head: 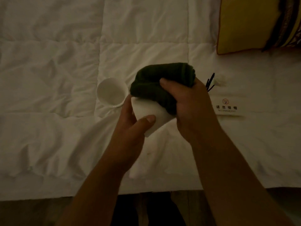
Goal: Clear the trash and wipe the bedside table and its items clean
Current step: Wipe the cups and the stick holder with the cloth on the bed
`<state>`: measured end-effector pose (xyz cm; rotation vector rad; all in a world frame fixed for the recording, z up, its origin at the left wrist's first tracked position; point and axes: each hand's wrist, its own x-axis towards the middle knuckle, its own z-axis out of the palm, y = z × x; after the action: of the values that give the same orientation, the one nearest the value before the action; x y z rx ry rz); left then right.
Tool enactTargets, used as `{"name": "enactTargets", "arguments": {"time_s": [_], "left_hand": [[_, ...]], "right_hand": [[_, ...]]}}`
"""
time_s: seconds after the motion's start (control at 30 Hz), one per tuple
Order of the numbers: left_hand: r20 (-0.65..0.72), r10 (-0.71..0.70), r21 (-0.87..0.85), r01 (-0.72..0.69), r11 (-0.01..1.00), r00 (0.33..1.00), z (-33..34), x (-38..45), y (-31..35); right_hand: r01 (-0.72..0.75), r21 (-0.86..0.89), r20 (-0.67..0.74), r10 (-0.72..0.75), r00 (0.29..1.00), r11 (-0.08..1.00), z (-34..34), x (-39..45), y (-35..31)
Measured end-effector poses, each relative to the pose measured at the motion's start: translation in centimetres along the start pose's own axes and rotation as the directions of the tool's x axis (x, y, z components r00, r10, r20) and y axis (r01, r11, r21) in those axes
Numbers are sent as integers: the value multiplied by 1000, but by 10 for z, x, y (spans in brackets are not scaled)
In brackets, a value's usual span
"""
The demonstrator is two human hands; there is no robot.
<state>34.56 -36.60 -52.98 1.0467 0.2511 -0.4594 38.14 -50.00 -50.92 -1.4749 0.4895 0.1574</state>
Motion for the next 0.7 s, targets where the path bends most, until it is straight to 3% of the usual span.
{"name": "enactTargets", "arguments": {"time_s": [0.03, 0.13, 0.27, 0.5, 0.63, 0.7], "left_hand": [[53, 47, 116, -53, 992, 997, -9, 4, 1], [175, 87, 189, -120, 975, 981, -19, 10, 9], [67, 125, -144, -114, 983, 990, -3, 7, -1], [-157, -48, -503, -38, 864, 986, 13, 7, -12], [-150, -110, -491, 22, 871, 983, 17, 9, -10], [-130, -73, -426, 11, 905, 989, 16, 10, -8]], "right_hand": [[-104, 87, 62, 99, 993, 991, -4, 3, 2], [-316, 373, 169, 271, 948, 872, -5, 1, 7], [-292, 733, 210, 204, 956, 615, 6, -4, 13], [-259, 795, 164, 216, 963, 548, 15, -24, 35], [-163, 764, 59, 183, 981, 624, 19, -48, 53], [-234, 822, 75, 309, 948, 520, 11, -48, 60]]}}
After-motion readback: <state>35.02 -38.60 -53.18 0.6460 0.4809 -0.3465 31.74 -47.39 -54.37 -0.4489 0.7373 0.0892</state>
